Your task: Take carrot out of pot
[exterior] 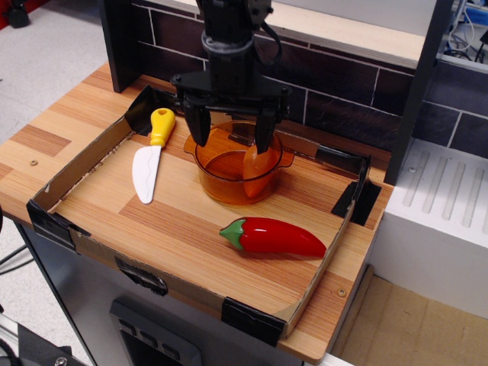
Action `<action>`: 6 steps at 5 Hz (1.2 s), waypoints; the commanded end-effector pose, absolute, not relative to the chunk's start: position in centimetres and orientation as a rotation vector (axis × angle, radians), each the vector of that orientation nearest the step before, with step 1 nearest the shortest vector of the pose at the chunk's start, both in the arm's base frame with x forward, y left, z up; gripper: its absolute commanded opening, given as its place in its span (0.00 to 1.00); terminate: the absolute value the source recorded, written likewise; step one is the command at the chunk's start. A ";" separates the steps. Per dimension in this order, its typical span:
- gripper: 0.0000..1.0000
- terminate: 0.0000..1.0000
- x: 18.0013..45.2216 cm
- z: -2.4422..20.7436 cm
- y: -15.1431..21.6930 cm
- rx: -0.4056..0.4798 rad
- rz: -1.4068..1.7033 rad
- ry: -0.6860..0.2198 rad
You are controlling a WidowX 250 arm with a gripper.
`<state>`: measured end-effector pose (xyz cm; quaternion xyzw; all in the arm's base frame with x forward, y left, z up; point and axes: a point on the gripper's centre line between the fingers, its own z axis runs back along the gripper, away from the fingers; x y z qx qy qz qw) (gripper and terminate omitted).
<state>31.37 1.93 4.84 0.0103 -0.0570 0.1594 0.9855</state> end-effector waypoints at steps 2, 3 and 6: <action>1.00 0.00 32.5 3.6 1.9 0.051 0.338 -0.152; 1.00 0.00 32.4 3.1 1.7 0.047 0.331 -0.138; 0.00 0.00 32.6 2.1 2.0 0.057 0.368 -0.124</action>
